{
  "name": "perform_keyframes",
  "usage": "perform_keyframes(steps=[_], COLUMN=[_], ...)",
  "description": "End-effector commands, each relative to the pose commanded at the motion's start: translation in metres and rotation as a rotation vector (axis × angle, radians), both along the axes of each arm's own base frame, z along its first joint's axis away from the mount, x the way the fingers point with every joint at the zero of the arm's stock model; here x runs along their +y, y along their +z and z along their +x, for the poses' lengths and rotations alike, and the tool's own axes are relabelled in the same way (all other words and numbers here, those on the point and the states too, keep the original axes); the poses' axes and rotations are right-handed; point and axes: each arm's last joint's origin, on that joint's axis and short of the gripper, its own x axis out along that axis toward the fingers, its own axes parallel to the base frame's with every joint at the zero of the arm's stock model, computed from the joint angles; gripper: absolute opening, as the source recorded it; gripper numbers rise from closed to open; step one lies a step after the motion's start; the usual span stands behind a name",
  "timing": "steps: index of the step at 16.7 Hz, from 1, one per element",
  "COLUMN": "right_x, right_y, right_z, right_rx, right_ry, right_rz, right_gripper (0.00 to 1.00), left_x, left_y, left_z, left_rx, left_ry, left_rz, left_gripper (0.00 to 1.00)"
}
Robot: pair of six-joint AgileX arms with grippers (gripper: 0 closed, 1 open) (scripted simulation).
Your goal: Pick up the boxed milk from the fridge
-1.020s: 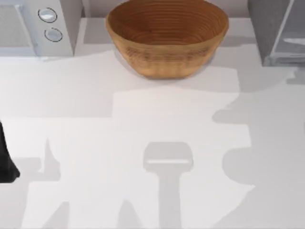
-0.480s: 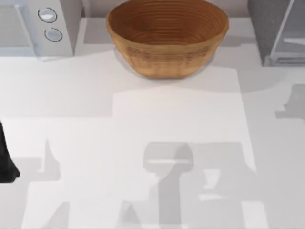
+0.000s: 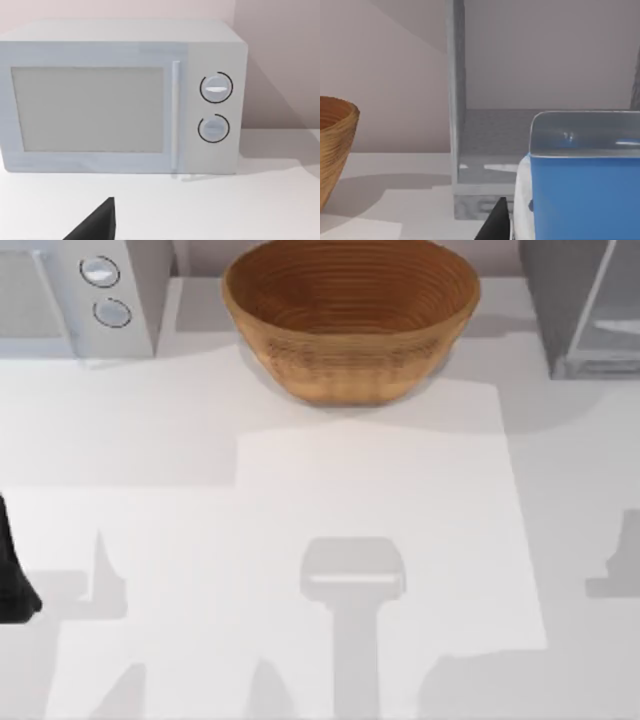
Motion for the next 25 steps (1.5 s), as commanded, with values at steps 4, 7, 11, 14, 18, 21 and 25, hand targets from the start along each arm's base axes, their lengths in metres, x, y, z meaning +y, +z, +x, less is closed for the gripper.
perform_keyframes(steps=[4, 7, 11, 14, 18, 21, 25], right_x=[0.002, 0.003, 0.002, 0.004, 0.013, 0.022, 0.037], right_y=[-0.023, -0.026, -0.026, -0.022, -0.007, 0.004, 0.015], right_z=[-0.009, -0.01, -0.01, -0.008, 0.003, 0.014, 0.032], right_rx=[0.02, 0.023, 0.023, 0.024, 0.021, 0.018, 0.019], right_ry=[0.002, 0.003, 0.001, 0.019, 0.083, 0.144, 0.215], right_rz=[0.0, 0.0, 0.002, -0.001, -0.007, -0.009, -0.007], right_gripper=[0.0, 0.0, 0.0, 0.0, 0.0, 0.0, 0.0], left_x=[0.0, 0.0, 0.0, 0.0, 0.0, 0.0, 0.0], left_y=[0.0, 0.0, 0.0, 0.0, 0.0, 0.0, 0.0], left_z=[0.0, 0.0, 0.0, 0.0, 0.0, 0.0, 0.0], left_rx=[0.0, 0.0, 0.0, 0.0, 0.0, 0.0, 0.0], left_ry=[0.0, 0.0, 0.0, 0.0, 0.0, 0.0, 0.0], left_rz=[0.0, 0.0, 0.0, 0.0, 0.0, 0.0, 0.0], left_gripper=[1.0, 1.0, 1.0, 1.0, 1.0, 1.0, 1.0])
